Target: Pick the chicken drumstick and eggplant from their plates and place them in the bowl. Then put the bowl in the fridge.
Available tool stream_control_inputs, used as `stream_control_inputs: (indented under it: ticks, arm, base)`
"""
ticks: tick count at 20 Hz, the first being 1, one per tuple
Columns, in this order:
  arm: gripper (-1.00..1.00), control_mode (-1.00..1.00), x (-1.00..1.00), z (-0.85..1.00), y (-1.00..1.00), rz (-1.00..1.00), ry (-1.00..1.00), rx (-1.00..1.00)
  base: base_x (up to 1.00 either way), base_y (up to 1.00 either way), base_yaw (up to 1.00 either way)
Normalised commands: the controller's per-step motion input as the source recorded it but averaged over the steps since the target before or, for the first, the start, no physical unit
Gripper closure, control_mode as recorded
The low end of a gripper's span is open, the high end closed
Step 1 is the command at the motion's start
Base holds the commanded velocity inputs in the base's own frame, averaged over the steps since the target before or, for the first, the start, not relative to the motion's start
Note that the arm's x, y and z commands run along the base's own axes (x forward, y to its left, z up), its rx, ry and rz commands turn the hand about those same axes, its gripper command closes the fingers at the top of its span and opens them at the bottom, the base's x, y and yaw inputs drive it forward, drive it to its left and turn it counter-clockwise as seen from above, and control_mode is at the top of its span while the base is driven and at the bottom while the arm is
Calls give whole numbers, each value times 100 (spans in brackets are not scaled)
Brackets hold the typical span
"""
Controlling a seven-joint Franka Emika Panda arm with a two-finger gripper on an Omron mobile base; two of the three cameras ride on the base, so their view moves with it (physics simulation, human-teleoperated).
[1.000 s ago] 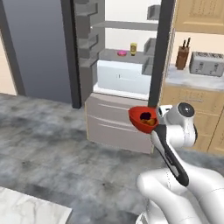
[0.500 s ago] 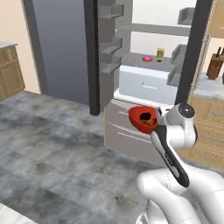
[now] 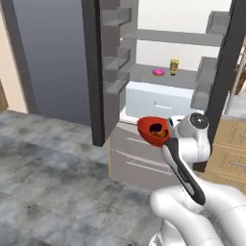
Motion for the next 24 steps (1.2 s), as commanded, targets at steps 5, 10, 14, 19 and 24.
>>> stream_control_inputs:
  ticks: [5,10,14,19,24]
  arm:
    - [100,100,0,0,0,0,0,0]
    - [100,100,0,0,0,0,0,0]
    - [100,100,0,0,0,0,0,0]
    - [100,100,0,0,0,0,0,0]
    - [100,100,0,0,0,0,0,0]
  base:
    - [68,25,-34]
    - [58,37,-33]
    - [49,38,-41]
    - [39,32,-53]
    - [33,39,-44]
